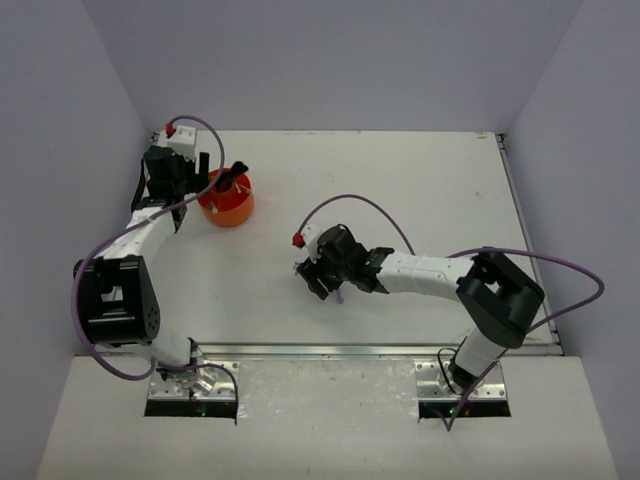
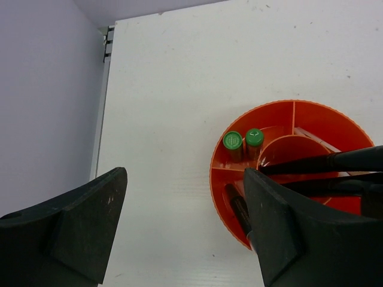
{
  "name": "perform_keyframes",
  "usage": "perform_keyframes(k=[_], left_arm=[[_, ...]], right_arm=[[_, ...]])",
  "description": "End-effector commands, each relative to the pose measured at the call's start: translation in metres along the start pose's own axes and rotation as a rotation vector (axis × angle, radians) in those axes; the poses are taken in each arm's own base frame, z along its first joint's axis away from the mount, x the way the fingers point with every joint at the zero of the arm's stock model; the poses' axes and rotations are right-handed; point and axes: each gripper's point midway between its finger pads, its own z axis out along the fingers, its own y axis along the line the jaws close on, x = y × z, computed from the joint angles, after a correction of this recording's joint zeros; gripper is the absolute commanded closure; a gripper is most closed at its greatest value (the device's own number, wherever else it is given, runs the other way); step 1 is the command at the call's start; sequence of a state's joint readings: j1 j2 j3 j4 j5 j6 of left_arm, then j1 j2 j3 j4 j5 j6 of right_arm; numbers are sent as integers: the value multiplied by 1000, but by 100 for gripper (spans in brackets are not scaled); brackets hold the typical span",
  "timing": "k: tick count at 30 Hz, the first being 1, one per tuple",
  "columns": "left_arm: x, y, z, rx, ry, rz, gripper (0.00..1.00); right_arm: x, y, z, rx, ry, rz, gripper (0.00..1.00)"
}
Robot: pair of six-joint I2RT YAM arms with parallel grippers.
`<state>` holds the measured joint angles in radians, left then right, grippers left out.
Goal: Organize the makeup
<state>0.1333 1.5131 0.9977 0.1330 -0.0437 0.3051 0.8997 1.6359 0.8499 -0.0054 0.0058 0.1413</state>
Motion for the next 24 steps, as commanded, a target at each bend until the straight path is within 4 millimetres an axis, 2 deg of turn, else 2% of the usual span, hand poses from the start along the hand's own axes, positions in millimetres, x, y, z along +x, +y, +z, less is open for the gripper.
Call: perform_keyframes(k=[1, 4, 8, 12, 17, 20, 22, 24], left_arm=[[-29, 4, -23, 10, -92, -29, 23], [-35, -5, -33, 61, -119, -36, 23], [-31, -13, -38, 105, -119, -43, 23], [-26, -17, -42, 120, -119, -54, 23], [-20, -26, -43, 157, -106, -71, 23], [-20, -33, -48, 195, -104, -93, 23], [-22, -38, -53, 228, -108, -108, 24], [-28, -53, -64, 311, -127, -122, 24]], right_arm=[[-12, 11, 18, -50, 10, 2, 37], [-11, 6, 30, -24, 27, 11, 37], [-9, 6, 42, -17, 77, 2, 37], [7, 6, 52, -9, 125, 7, 44], [17, 0, 59, 23, 153, 14, 64], [16, 0, 61, 27, 153, 11, 80], [14, 1, 61, 23, 145, 10, 86], [6, 1, 58, 18, 111, 12, 91]])
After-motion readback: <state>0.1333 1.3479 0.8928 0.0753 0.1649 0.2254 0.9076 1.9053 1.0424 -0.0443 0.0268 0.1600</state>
